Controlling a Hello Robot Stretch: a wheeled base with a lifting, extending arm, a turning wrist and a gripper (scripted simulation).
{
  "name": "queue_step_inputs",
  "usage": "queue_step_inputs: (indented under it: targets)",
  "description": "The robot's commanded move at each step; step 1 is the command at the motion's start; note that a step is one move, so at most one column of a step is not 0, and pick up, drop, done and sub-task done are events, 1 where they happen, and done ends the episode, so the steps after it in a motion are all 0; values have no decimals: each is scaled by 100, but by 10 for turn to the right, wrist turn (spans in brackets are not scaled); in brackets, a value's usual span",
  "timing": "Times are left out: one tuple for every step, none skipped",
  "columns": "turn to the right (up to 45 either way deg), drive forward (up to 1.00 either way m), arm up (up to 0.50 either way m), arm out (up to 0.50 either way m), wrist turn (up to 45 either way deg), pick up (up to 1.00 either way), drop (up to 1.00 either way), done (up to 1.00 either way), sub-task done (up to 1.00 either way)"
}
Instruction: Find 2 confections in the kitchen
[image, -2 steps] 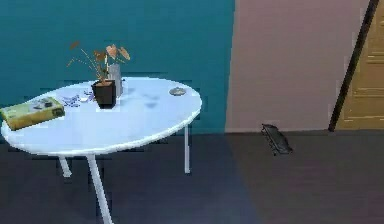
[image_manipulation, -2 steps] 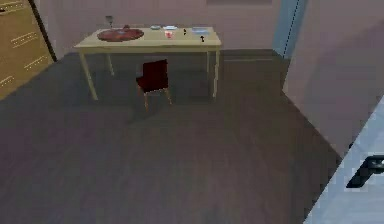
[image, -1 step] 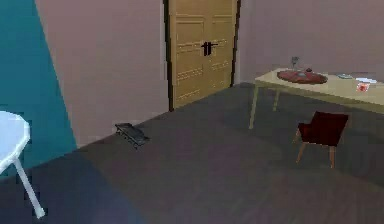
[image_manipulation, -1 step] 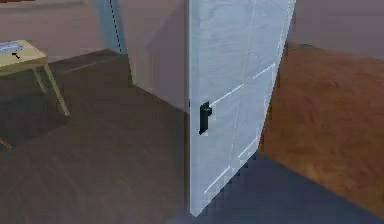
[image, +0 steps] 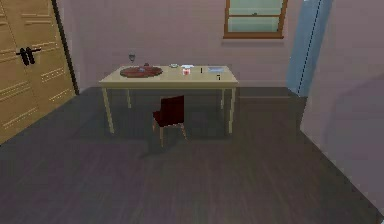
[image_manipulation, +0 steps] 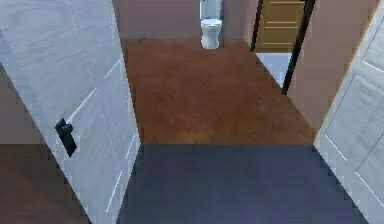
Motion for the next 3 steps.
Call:
queue_step_inputs:
  targets:
    - [0,75,0,0,0,0,0,0,0]
    - [240,0,0,0,0,0,0,0,0]
    - [0,100,0,0,0,0,0,0,0]
